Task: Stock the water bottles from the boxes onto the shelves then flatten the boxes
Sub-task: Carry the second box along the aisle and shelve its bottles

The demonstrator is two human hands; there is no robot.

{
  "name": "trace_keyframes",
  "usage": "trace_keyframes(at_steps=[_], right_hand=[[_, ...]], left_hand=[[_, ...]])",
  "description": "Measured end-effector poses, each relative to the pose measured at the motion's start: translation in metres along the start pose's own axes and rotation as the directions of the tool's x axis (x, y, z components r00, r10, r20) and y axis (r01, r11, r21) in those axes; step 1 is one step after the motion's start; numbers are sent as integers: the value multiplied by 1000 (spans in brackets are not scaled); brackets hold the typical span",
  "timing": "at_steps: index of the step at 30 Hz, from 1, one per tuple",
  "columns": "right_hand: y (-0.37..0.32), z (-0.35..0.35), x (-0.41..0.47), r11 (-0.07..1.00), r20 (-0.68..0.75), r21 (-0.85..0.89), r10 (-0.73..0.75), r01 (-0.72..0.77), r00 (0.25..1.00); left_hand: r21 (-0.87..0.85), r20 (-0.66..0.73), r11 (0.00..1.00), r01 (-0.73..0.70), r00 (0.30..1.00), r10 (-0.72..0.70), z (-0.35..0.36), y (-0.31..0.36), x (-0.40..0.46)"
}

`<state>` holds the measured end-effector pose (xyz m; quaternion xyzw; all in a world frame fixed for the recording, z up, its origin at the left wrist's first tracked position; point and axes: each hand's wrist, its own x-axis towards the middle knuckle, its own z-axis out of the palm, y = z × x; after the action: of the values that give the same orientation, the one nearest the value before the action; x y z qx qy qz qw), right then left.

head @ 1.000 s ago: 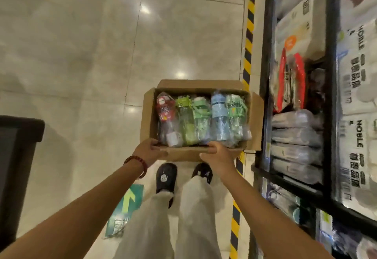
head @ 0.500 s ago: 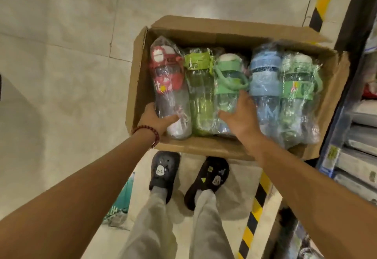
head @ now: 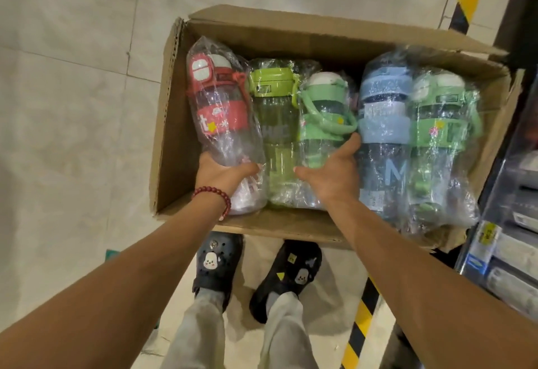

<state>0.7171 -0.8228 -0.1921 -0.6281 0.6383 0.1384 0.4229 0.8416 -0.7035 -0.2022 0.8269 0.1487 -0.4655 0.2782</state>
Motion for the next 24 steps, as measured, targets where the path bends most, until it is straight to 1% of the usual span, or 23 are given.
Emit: trace_keyframes(at_steps=[5,8,11,14,17,19,22,24], right_hand=[[-9,-14,-18,979,49,193,51,-60,997],[-16,-24,-42,960,64,258,98,-111,993],[-24,-35,-69,940,83,311,122,-142,989],[-34,-54,-98,909,94,390,118,-146,989],[-50,-82,-127,902,75,415,93,-116,993],[-64,-106,-148,894,47,443,47,-63,998],[-88,-145,-181,874,-19,486,-20,26,1000],[-108,-173,-206,843,-87,530,-53,91,995]], left_hand=[[-48,17,999,-9,1000,10,-16,6,-12],[-35,46,999,-19,999,20,-33,11,-28],[33,80,996,-87,993,85,-53,20,-55],[7,87,982,-190,978,188,-72,35,-84],[-21,112,959,-284,952,284,-93,60,-117],[-12,153,940,-341,928,339,-107,81,-141],[1,211,893,-450,873,440,-131,116,-182],[10,238,857,-515,834,498,-148,143,-216]])
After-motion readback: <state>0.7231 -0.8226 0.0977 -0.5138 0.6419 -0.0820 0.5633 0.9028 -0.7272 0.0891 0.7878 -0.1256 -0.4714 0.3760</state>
